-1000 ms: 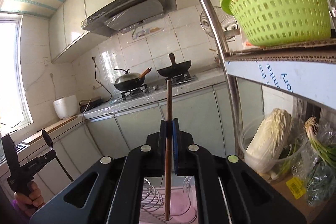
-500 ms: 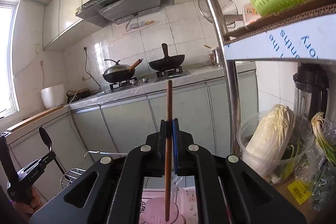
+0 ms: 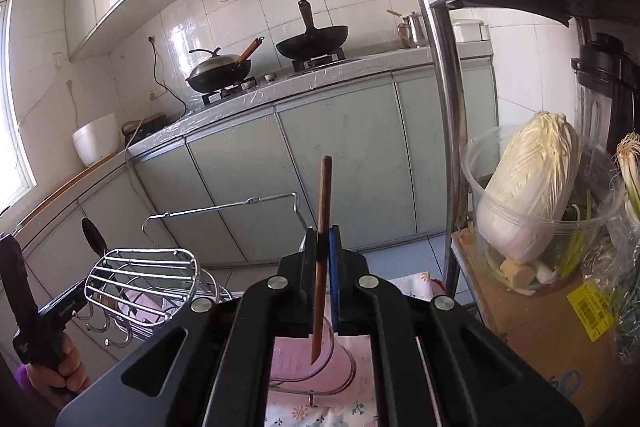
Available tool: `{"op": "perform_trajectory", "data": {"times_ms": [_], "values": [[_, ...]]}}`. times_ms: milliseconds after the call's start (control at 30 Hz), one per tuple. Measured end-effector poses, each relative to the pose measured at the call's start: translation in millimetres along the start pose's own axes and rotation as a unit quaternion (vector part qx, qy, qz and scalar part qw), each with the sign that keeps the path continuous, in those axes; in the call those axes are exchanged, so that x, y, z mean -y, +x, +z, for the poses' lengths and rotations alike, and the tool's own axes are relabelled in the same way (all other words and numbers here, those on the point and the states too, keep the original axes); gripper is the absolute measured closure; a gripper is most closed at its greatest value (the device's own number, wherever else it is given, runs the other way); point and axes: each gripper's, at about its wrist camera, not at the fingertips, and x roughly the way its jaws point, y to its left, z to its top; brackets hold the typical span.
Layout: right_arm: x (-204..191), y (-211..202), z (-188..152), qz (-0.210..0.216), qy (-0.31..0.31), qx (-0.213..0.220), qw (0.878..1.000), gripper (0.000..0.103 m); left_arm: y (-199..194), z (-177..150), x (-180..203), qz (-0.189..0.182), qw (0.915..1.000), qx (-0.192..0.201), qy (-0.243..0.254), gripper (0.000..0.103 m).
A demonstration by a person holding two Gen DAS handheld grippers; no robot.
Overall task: Organize utensils
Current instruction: 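Release the black spoon into the wire rack while the right tool drops the chopstick into the pink cup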
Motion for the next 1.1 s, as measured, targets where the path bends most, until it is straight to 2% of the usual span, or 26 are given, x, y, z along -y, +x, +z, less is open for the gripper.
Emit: {"op": "perform_trajectory", "data": {"times_ms": [200, 267, 333, 433, 500, 567, 867, 1100], "values": [[-2, 3, -5, -0.002, -0.002, -0.018, 1.0, 0.097, 8, -3, -8, -0.011, 0.9991, -0.034, -0.025, 0.093], [-1, 8, -5, 0.002, 0.004, -0.04, 0.999, 0.097, 8, -4, -11, -0.011, 0.9986, -0.04, -0.033, 0.086], [1, 13, -6, 0.004, 0.01, -0.059, 0.998, 0.095, 7, -3, -14, -0.014, 0.9981, -0.043, -0.041, 0.076], [2, 14, -8, 0.006, 0.014, -0.069, 0.998, 0.086, 2, 0, -17, -0.017, 0.9978, -0.04, -0.049, 0.075], [3, 13, -8, 0.007, 0.015, -0.068, 0.998, 0.072, -2, 3, -19, -0.017, 0.9979, -0.037, -0.051, 0.074], [2, 10, -7, 0.009, 0.013, -0.066, 0.998, 0.067, -7, 6, -20, -0.019, 0.9978, -0.034, -0.053, 0.073], [-4, -23, -8, 0.013, -0.004, -0.057, 0.998, 0.065, -40, 13, -17, -0.04, 0.9975, -0.023, -0.054, 0.073], [-9, -52, -30, 0.025, -0.008, -0.071, 0.997, 0.065, -64, -3, -12, -0.059, 0.9964, -0.038, -0.049, 0.073]]}}
